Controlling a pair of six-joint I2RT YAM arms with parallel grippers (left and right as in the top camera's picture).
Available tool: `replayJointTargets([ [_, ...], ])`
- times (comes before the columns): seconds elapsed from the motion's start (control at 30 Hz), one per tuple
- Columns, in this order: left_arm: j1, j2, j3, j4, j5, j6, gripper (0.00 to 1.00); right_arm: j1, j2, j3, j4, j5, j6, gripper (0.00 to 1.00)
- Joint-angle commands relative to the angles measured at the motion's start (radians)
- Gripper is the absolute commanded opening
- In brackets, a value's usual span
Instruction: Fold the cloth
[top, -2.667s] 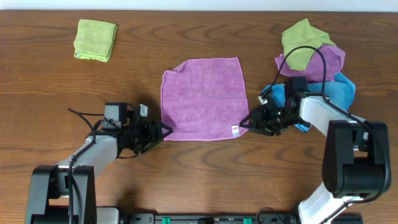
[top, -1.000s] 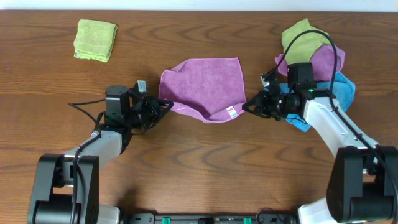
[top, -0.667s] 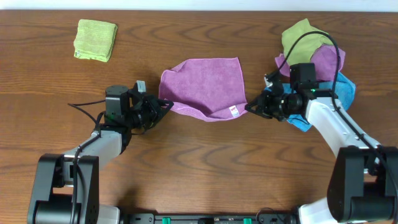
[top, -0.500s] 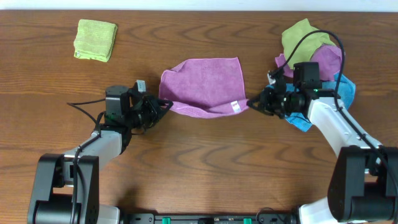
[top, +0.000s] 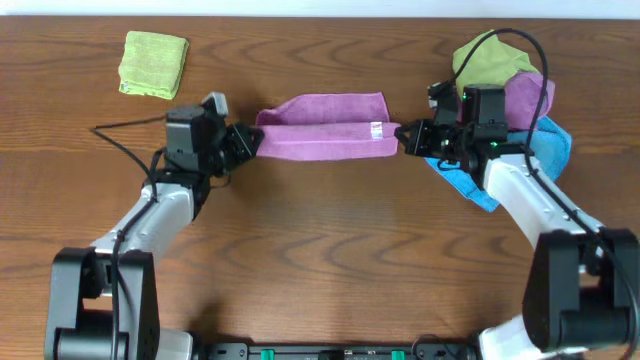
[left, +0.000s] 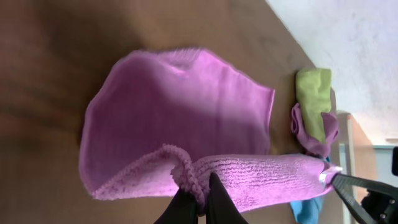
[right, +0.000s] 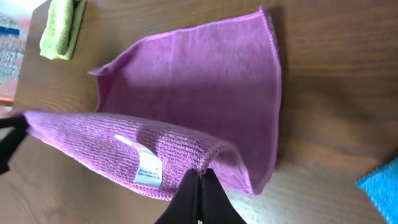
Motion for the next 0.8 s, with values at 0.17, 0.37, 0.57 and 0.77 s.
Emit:
replayJointTargets([
  [0.17, 0.004, 0.181, 0.14, -0.007, -0.044, 0.079, 0.06, 0.008, 0.172, 0.145, 0.006, 0.043, 0.007, 0.02],
  [0.37, 0.004, 0.271, 0.224, -0.008, -0.043, 0.098, 0.06, 0.008, 0.277, 0.283, 0.001, 0.039, 0.023, 0.02],
  [0.57, 0.013, 0.365, 0.341, -0.011, -0.042, 0.112, 0.06, 0.027, 0.359, 0.383, -0.015, 0.056, 0.039, 0.02],
  [0.77, 0.016, 0.436, 0.455, -0.064, -0.023, 0.146, 0.06, 0.027, 0.384, 0.387, 0.009, 0.084, 0.045, 0.01],
])
